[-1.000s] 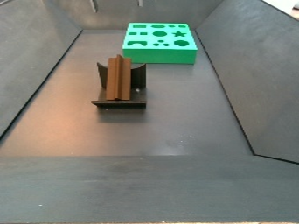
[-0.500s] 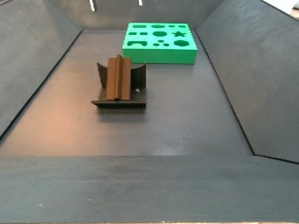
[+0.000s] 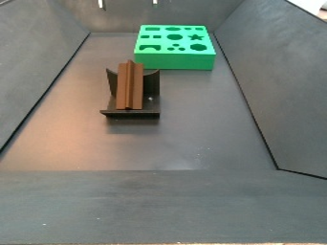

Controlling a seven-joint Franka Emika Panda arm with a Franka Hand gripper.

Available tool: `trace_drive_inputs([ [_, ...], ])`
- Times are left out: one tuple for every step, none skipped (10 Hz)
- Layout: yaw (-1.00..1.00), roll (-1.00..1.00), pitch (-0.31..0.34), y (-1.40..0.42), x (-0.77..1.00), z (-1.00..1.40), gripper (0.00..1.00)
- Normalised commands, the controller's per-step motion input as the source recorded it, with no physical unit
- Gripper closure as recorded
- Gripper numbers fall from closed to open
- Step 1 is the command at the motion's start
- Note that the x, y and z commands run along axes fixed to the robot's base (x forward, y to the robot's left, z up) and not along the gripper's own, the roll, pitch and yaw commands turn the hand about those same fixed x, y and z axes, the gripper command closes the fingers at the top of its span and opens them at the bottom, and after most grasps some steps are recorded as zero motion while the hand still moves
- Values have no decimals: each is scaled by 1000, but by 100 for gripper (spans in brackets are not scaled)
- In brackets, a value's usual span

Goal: Pick up the star object. Move up. Place the star object on the fixture. Regrasp the star object. Move to above the board. Insert the star object.
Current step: Regrasp the star object.

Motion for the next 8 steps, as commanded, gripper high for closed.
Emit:
trace_drive_inputs([
  [46, 1000, 47, -29, 63, -10, 0],
  [58, 1000, 80, -36, 79, -9, 0],
  [76, 1000, 114, -36, 89, -14, 0],
  [97, 816, 134, -39, 94, -17, 0],
  [109, 685, 131, -40, 95, -14, 0],
  [133, 432, 122, -40, 92, -15, 0],
  [146, 290, 107, -27, 88, -9, 0],
  [160, 214, 80, -27, 76, -5, 0],
])
